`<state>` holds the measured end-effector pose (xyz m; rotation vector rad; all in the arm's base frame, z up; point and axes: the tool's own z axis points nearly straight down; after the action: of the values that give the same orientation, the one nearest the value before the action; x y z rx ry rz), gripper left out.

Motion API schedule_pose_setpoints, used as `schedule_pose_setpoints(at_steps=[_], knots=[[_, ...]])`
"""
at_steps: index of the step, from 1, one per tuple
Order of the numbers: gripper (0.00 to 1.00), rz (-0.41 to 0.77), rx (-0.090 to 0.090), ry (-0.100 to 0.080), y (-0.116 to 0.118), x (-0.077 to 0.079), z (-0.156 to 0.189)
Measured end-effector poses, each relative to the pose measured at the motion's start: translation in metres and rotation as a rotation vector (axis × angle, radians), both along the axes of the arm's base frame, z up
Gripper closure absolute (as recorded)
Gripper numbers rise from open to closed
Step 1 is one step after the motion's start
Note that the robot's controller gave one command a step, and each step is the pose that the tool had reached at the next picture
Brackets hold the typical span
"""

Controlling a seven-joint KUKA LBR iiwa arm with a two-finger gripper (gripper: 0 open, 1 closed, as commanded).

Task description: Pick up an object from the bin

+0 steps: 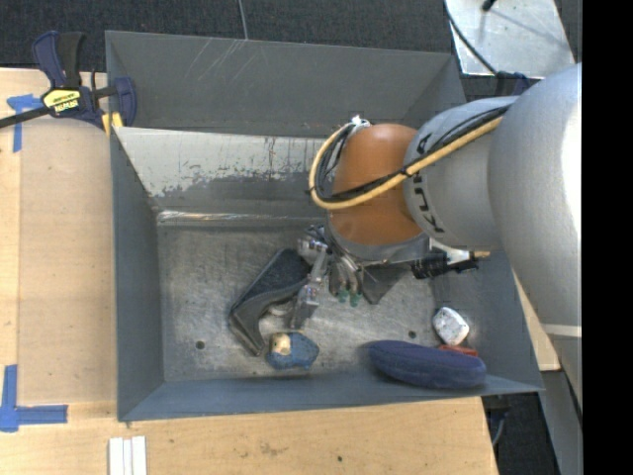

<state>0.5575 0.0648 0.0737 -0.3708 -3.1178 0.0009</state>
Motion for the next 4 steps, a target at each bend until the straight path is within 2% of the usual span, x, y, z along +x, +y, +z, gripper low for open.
schedule_pose_setpoints(at_steps=[1, 2, 3, 4], knots=[[1.0, -0.001, -0.001, -0.013, -0.001, 0.003, 0.002], [1.0, 0.138, 0.001, -0.014, 0.012, 0.004, 0.141], [0.0, 0.138, 0.0, -0.005, 0.011, 0.003, 0.135], [0.0, 0.339, 0.0, -0.015, 0.042, 0.015, 0.017]])
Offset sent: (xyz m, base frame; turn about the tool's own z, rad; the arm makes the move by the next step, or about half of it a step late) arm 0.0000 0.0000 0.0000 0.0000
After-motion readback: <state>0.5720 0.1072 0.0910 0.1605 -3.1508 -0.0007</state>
